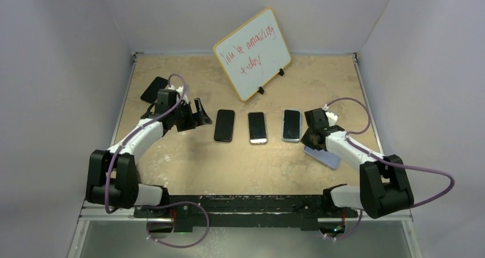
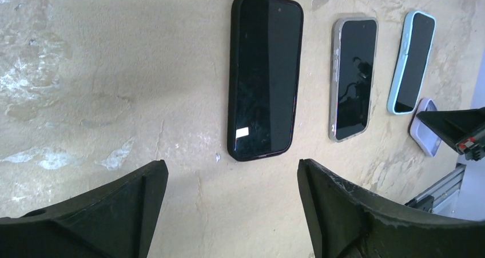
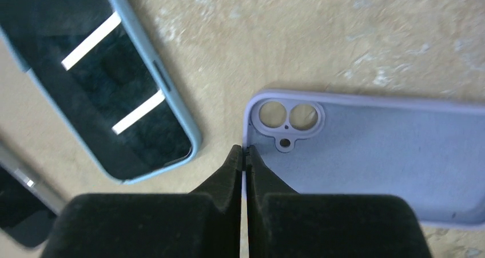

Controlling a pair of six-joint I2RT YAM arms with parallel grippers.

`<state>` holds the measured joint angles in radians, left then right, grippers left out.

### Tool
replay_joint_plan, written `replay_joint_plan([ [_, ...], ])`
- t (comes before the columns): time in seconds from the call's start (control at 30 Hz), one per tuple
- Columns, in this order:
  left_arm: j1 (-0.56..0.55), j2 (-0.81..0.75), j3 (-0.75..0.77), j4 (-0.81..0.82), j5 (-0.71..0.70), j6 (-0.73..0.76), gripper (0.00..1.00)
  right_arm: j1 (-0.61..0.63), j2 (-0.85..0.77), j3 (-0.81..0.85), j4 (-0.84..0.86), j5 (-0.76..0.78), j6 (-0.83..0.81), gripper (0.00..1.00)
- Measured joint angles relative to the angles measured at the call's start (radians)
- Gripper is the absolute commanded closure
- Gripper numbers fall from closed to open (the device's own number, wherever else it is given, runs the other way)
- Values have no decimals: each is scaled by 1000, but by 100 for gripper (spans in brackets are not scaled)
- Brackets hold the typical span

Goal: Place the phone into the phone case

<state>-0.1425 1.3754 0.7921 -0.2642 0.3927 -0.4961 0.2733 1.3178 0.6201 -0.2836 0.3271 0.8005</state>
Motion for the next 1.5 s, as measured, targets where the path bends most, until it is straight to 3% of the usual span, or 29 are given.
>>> replay_joint_plan([
  [0.33, 0, -73, 0, -62, -5, 71, 13, 21, -179, 0, -83, -218, 39, 100],
  [0.6, 0, -74, 0, -72, -10, 89, 13, 280, -187, -3, -69, -298, 243, 100],
  [0.77, 0, -78, 0, -80, -22, 95, 14, 418, -130, -5, 34, -313, 415, 100],
  [1.07, 0, -80, 2, -108, -60, 97, 14, 547, 91, 25, 222, -309, 640, 100],
  [1.5, 0, -62, 67, -128, -207, 100, 14, 585, 242, 90, 410, -284, 813, 100],
])
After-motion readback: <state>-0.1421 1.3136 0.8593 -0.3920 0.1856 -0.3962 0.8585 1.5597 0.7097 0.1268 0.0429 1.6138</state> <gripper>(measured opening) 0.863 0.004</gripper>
